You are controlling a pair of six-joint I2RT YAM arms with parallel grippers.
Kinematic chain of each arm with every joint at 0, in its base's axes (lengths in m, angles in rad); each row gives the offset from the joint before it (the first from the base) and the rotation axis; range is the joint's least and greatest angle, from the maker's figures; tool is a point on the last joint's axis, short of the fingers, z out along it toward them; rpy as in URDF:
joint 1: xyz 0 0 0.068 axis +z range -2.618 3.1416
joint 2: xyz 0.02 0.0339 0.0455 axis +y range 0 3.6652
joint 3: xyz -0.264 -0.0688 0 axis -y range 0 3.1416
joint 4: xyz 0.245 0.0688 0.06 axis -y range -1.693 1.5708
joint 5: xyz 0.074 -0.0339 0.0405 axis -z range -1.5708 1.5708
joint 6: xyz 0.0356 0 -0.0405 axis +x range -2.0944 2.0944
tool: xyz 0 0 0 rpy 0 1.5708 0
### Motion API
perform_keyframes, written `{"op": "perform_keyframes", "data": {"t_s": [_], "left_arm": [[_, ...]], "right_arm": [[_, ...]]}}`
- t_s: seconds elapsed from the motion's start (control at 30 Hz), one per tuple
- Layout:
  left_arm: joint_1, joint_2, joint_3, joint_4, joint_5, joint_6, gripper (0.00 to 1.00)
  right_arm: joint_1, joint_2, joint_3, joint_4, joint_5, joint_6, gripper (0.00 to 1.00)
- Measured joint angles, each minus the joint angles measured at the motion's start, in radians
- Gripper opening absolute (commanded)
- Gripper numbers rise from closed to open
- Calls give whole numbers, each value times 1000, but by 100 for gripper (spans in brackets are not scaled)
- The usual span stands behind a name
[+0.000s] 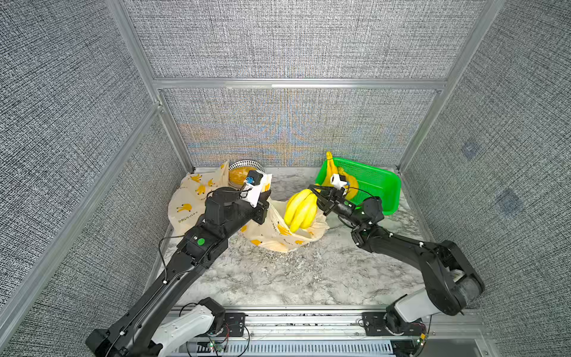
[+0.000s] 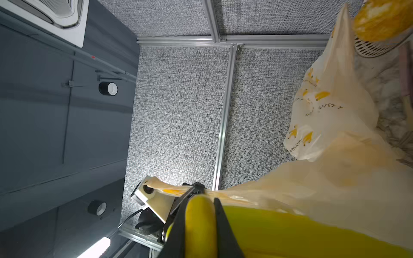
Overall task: Place the banana into a plastic bag & tie a knot
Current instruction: Place the banana into the plastic bag.
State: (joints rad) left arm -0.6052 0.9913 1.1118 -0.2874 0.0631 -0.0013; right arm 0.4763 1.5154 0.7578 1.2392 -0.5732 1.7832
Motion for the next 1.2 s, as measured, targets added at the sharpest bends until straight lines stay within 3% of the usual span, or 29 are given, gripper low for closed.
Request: {"op": "perform_keyframes", "data": {"t_s": [0.13, 0.3, 0.53, 0.77, 0.8, 0.87, 0.97, 1.1, 1.2], "left_arm": [[0, 27, 32, 0, 39, -9, 0], [0, 66, 84, 1, 87, -31, 0], [0, 74, 116, 25, 154, -78, 0], [0, 87, 107, 77, 210, -134, 0], [0, 93, 107, 78, 209, -136, 0], [0, 104, 106, 77, 206, -141, 0], [0, 114, 109, 75, 170, -146, 0], [0, 117, 110, 66, 119, -148, 0], [0, 117, 110, 49, 105, -148, 0]], "right_arm": [[11, -16, 43, -74, 7, -54, 0], [93, -69, 174, -359, 65, -288, 0], [198, -96, 330, -816, 303, -673, 0], [309, 19, 509, -1098, 497, -934, 0], [325, 40, 537, -1133, 517, -966, 5], [357, 71, 590, -1199, 552, -1028, 37], [397, 74, 644, -1281, 603, -1122, 65], [412, 27, 657, -1332, 631, -1230, 82], [405, -14, 677, -1384, 642, -1305, 88]]}}
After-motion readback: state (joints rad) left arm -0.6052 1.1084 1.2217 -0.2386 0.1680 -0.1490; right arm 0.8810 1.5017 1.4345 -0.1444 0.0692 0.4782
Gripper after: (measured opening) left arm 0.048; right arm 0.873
